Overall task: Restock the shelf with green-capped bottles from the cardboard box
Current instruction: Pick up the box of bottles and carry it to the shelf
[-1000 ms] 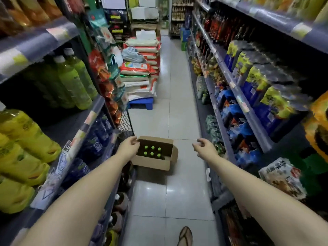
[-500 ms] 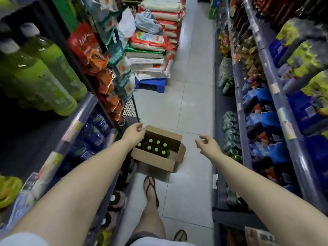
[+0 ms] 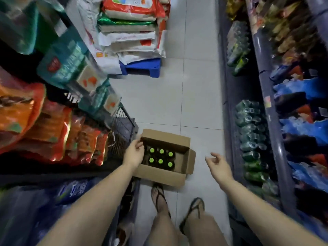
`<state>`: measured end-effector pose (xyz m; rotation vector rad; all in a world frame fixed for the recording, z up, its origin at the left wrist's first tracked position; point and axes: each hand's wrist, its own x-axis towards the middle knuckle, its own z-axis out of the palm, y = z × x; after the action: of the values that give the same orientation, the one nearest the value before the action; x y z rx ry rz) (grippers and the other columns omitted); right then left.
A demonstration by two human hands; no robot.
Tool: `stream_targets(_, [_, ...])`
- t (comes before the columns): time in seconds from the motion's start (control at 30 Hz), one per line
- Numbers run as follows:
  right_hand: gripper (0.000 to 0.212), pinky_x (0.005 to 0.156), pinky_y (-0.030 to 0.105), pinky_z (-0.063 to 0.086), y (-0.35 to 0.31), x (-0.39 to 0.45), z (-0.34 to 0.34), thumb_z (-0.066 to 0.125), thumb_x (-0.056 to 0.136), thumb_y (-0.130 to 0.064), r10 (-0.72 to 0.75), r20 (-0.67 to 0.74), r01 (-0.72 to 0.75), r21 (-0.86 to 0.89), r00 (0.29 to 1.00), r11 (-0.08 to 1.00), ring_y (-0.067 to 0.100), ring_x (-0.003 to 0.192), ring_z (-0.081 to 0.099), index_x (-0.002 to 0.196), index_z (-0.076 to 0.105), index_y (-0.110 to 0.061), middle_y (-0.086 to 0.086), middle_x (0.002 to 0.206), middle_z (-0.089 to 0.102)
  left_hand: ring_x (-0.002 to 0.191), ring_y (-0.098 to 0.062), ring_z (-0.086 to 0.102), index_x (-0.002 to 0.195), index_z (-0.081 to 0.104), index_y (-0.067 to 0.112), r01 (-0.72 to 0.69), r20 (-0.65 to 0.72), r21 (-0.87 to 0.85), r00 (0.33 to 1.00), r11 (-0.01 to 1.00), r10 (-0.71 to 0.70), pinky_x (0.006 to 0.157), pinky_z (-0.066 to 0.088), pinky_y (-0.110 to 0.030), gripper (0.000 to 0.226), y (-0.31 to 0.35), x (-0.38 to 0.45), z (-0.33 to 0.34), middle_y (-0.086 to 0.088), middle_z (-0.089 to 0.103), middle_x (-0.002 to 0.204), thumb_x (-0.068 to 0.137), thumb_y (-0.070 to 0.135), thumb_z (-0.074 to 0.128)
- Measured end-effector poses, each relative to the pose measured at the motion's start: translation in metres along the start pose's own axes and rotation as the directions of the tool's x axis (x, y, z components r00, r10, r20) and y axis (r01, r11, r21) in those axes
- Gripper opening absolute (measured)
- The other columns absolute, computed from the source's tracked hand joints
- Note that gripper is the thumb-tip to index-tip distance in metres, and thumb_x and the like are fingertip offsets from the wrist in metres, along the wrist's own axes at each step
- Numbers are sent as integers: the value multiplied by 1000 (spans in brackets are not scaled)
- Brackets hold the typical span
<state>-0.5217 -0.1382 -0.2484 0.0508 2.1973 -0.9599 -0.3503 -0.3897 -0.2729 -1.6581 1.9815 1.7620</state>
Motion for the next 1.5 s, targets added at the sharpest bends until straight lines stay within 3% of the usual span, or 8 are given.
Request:
stream_targets(0.2, [44, 78, 25, 41, 76, 132, 89, 59, 93, -28, 32, 33, -30, -54, 999, 998, 12, 94, 53, 133, 46, -16, -1, 115, 56, 114, -15, 51, 138, 42, 8, 67, -148, -148, 985, 987, -89, 98, 40, -29, 42, -102, 132, 46, -11, 55, 133, 96, 7, 49])
stream_targets(0.37, [47, 84, 31, 41, 158, 234, 168, 62, 89, -33, -20, -51, 14, -112, 999, 994, 15, 103, 54, 132, 41, -28, -8, 119, 52, 120, -26, 54, 133, 51, 10, 29, -270, -10, 962, 1000, -30, 105, 41, -42, 39, -204, 247, 62, -12, 59, 129, 94, 7, 52])
stream_targets(0.47, [57, 92, 39, 40, 200, 280, 205, 62, 89, -32, -1, -133, -16, -127, 991, 992, 33, 124, 48, 137, 35, -19, 8, 141, 46, 121, -23, 52, 132, 53, 15, 35, -250, 63, 968, 997, -18, 106, 40, -41, 38, -250, 298, 66, -9, 59, 130, 94, 11, 54])
stream_targets(0.57, [63, 101, 53, 42, 230, 305, 231, 58, 90, -40, 66, -150, -82, -105, 987, 991, 35, 126, 48, 143, 28, -24, 8, 144, 44, 122, -20, 51, 134, 51, 14, -17, -212, 76, 977, 997, 33, 106, 38, -35, 42, -278, 329, 73, -7, 57, 132, 93, 7, 55])
stream_targets(0.67, [61, 101, 51, 42, 252, 315, 240, 55, 92, -34, 45, -177, -68, -125, 983, 990, 36, 125, 49, 145, 25, -27, 7, 144, 46, 123, -12, 48, 137, 48, 24, -54, -142, 71, 988, 996, 64, 101, 39, -28, 46, -294, 341, 76, 3, 54, 134, 94, 9, 54])
stream_targets(0.97, [45, 99, 47, 40, 273, 323, 233, 41, 98, -42, 57, -165, -76, -106, 985, 991, 37, 122, 50, 141, 32, -41, 5, 137, 54, 122, 18, 38, 136, 30, 60, -48, 132, 56, 990, 997, 40, 99, 37, -19, 72, -306, 344, 67, 40, 39, 131, 94, 4, 51])
stream_targets(1.27, [41, 98, 40, 48, 249, 336, 178, 50, 96, -29, -48, -44, 52, 78, 998, 996, 18, 114, 56, 137, 49, -31, -2, 128, 60, 123, 1, 44, 135, 39, 52, -49, 118, 34, 992, 998, 44, 84, 42, -8, 74, -281, 314, 70, 25, 48, 131, 91, -5, 51])
stream_targets(1.5, [42, 93, 35, 51, 193, 303, 78, 51, 96, -21, -155, -41, 158, 83, 987, 984, 17, 117, 56, 138, 48, -27, -9, 121, 61, 123, -11, 46, 134, 41, 52, -87, 135, 6, 987, 996, 85, 98, 43, -36, 69, -195, 254, 79, 16, 48, 134, 92, -1, 54])
